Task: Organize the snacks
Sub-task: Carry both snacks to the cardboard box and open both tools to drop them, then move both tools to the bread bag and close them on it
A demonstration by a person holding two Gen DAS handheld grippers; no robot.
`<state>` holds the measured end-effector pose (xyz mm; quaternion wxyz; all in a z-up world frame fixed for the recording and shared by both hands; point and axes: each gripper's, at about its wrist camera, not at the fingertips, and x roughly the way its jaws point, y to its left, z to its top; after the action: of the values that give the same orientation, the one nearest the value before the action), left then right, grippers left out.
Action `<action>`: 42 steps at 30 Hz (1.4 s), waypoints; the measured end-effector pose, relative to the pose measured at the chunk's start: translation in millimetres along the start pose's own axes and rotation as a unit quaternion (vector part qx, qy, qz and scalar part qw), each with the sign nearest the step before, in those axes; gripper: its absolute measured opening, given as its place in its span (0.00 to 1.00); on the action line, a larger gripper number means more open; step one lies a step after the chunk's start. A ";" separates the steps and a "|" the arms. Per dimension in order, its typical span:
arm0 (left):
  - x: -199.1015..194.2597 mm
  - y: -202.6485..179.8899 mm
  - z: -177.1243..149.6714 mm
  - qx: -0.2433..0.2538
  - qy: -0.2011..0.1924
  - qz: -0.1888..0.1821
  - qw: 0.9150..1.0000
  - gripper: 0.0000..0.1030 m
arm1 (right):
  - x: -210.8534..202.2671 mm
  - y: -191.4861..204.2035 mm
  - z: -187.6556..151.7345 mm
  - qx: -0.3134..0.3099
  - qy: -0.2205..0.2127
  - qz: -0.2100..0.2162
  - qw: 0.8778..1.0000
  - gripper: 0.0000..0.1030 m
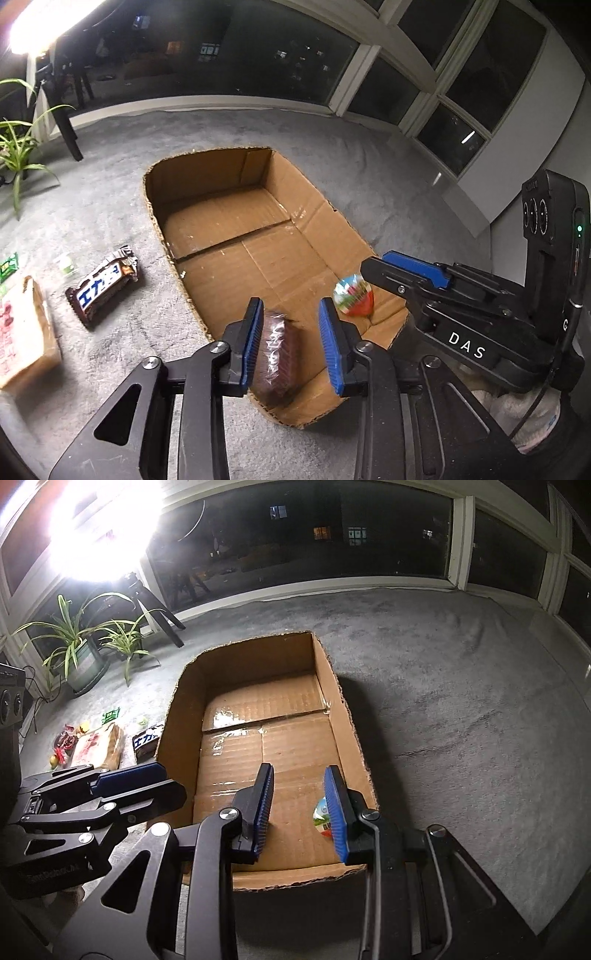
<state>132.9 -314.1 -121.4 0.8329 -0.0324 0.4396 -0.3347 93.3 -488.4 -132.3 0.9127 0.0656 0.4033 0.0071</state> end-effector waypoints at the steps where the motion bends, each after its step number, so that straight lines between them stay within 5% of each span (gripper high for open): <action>1: -1.5 0.7 -0.4 0.001 -0.002 0.001 1.000 0.32 | -0.7 2.0 0.7 0.000 0.000 0.002 1.000 0.31; 4: -8.2 5.5 -2.2 -0.004 -0.008 0.003 1.000 0.32 | -3.2 8.8 3.3 -0.001 -0.006 0.008 1.000 0.45; 12: -32.6 30.5 -10.9 -0.029 -0.021 0.022 0.999 0.32 | -6.6 41.9 11.9 -0.014 -0.015 0.039 0.999 0.47; 16: -47.7 46.7 -16.3 -0.043 -0.028 0.035 0.998 0.42 | -6.2 63.3 15.6 -0.019 -0.018 0.060 0.998 0.66; 24: -83.9 85.2 -30.9 -0.080 -0.049 0.061 0.994 0.53 | 2.0 108.1 20.8 -0.041 -0.004 0.099 0.994 0.67; 28: -103.8 108.2 -40.9 -0.102 -0.063 0.080 0.990 0.65 | 6.7 129.1 23.1 -0.046 0.002 0.120 0.992 0.80; 42: -139.3 194.3 -72.5 -0.193 -0.075 0.115 0.971 0.65 | 56.3 199.0 34.6 -0.083 0.066 0.179 0.978 0.80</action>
<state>126.8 -64.7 -134.3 0.8742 -0.1669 0.4333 -0.1418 164.7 -291.3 -125.6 0.8703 0.0601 0.4425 0.2077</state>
